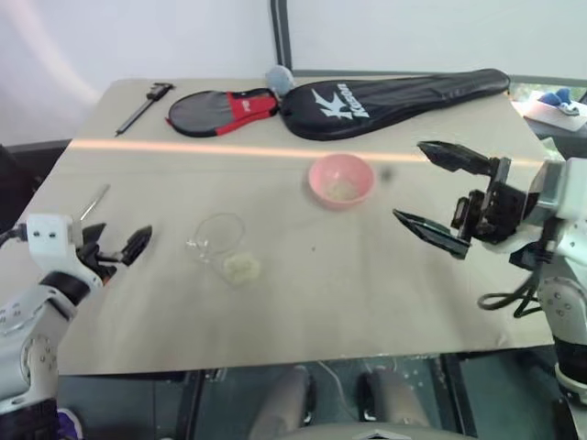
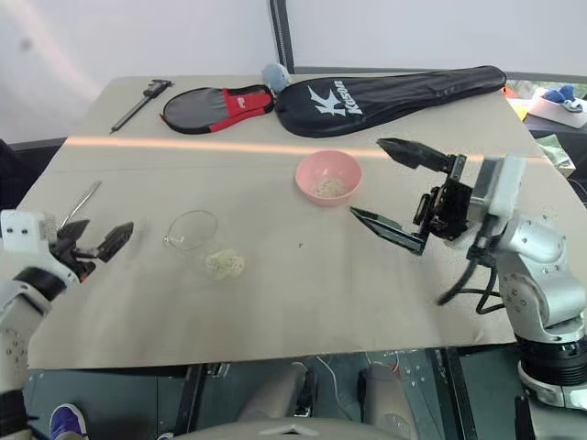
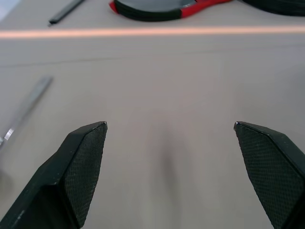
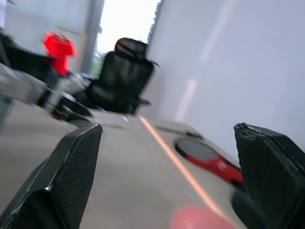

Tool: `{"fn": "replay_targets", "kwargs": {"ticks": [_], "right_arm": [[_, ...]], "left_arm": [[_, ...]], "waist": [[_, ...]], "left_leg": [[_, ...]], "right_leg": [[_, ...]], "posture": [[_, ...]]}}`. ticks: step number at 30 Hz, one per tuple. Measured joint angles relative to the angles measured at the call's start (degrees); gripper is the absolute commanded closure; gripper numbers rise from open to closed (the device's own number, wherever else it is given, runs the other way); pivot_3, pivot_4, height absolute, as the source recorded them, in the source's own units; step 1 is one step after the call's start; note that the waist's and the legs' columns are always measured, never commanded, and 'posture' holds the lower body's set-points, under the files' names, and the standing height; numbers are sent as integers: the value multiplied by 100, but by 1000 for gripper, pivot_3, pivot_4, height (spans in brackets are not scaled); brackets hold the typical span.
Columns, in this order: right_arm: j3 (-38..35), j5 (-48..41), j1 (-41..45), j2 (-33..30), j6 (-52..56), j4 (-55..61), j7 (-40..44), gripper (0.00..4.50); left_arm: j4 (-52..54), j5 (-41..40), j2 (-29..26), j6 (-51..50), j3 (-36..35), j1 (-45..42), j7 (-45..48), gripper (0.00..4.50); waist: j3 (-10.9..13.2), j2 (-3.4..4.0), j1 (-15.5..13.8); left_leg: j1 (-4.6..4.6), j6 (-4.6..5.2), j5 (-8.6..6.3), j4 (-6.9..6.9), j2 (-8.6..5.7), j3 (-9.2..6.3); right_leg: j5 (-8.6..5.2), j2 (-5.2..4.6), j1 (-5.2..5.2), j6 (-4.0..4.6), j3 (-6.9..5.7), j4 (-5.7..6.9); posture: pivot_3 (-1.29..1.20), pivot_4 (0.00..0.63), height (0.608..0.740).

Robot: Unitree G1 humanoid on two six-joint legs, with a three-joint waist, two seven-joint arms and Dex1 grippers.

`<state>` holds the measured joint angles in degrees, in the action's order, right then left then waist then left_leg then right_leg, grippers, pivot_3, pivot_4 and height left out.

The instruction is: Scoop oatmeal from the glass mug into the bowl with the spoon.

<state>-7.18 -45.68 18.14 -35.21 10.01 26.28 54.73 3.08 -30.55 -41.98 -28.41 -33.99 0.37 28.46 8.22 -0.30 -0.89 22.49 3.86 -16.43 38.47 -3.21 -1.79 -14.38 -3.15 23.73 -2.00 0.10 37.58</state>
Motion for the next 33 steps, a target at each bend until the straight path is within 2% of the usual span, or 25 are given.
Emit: {"fn": "replay_targets", "kwargs": {"ticks": [5,14,18,19,20,26,33], "right_arm": [[-76,-390,-26,-133,296,24,238,0],[-183,-416,-231,-158,300,43,615,0],[-208,-401,-325,-93,282,69,674,0],[-210,-400,-331,-85,280,73,680,0],[-230,-395,-368,-72,249,77,716,0],[-256,-335,-430,-37,196,67,747,0],[-339,-268,-744,-29,89,73,718,0]], "left_arm": [[-560,230,-307,-114,86,-470,-33,66],[-2089,972,-1158,-493,593,-1509,-161,66],[-3756,1429,-1586,-217,1160,-2403,174,66],[-3902,1483,-1638,-179,1214,-2497,214,66],[-4548,1653,-1760,-21,1428,-2952,391,66],[-6687,2402,-1914,907,2067,-4361,514,66],[-7756,2720,-1879,1373,2127,-4680,502,66]], "waist": [[3,-2,16],[3,-4,12],[6,-10,14],[6,-13,13],[5,-15,10],[6,-31,9],[8,-40,21]], "left_leg": [[5,-1,1,0,1,0],[3,-2,1,0,-2,1],[4,-3,2,1,-2,0],[4,-3,2,2,-2,0],[5,-3,2,3,-4,0],[17,-2,2,10,-10,-2],[33,-2,3,17,-9,2]], "right_leg": [[0,0,6,0,0,3],[0,-1,7,0,2,8],[0,0,8,0,-1,13],[0,0,8,0,-2,13],[0,0,8,-1,-3,14],[1,-1,18,-2,-6,19],[1,-1,39,-2,-1,35]], "posture": [[0,150,740],[0,150,740],[0,150,740],[0,150,740],[0,150,740],[0,150,740],[0,150,740]]}}
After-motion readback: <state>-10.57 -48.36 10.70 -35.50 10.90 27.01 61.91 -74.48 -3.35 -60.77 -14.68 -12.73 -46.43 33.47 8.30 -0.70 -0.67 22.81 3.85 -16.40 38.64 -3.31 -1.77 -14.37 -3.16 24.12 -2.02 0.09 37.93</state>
